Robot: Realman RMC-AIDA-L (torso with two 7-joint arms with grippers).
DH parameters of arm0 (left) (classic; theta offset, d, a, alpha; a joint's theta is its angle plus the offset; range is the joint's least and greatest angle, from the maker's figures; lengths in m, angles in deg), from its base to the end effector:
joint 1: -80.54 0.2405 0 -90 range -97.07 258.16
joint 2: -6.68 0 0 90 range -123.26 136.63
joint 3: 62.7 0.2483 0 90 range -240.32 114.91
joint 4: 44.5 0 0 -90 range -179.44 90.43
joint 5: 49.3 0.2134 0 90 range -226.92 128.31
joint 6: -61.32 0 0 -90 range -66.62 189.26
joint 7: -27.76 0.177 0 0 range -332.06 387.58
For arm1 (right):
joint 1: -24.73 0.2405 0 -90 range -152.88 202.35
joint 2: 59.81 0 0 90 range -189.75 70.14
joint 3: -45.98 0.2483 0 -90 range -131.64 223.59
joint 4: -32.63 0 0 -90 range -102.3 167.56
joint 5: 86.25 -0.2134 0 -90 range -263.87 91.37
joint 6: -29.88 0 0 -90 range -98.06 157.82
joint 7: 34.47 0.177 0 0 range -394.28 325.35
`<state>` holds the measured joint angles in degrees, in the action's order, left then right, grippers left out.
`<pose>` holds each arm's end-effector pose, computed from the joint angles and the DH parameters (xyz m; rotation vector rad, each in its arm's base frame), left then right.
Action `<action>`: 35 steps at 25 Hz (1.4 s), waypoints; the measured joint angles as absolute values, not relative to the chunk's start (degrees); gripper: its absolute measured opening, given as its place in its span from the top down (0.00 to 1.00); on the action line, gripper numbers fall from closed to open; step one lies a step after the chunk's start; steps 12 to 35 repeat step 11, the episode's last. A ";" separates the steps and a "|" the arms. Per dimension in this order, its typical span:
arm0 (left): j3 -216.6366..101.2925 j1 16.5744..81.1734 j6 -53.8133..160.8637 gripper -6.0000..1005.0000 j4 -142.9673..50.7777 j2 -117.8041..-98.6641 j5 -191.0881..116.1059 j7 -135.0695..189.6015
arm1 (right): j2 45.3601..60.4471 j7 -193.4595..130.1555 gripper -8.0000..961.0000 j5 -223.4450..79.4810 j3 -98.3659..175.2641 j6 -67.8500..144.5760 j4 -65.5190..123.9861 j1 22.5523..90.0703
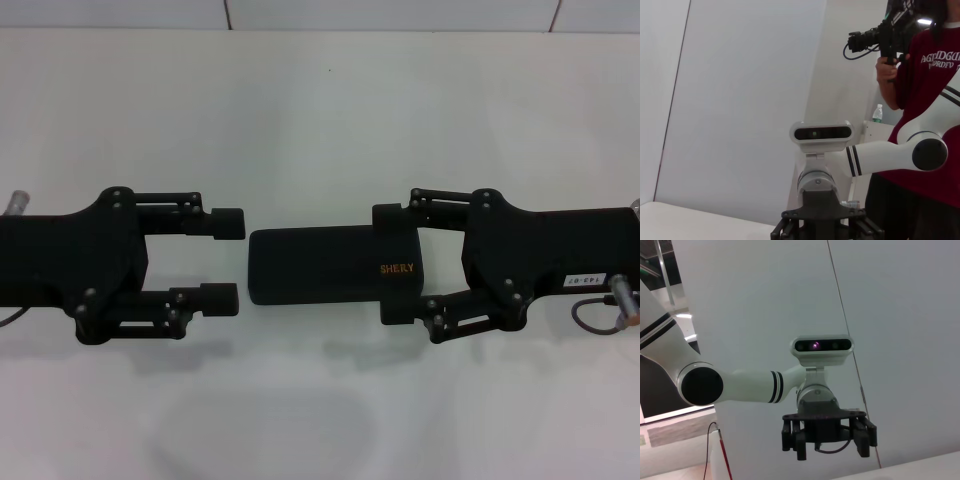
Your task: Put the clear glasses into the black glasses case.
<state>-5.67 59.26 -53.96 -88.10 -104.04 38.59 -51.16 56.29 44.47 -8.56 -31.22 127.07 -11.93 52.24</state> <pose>-0.2116 0.2652 0.0438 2.8618 0.2730 1.1351 0.1440 0.2947 -0.0354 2.8263 -0.2086 -1.1048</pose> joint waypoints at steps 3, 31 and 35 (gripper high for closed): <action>-5.67 59.23 -53.87 0.35 -88.10 -104.06 38.59 -51.16 | 56.30 44.46 0.08 -8.56 -31.20 127.06 -11.93 52.24; -5.67 59.25 -53.71 0.35 -88.08 -104.06 38.59 -50.41 | 56.29 44.38 0.08 -8.55 -31.08 126.87 -12.09 52.63; -5.67 59.25 -53.71 0.35 -88.08 -104.06 38.59 -50.41 | 56.29 44.38 0.08 -8.55 -31.08 126.87 -12.09 52.63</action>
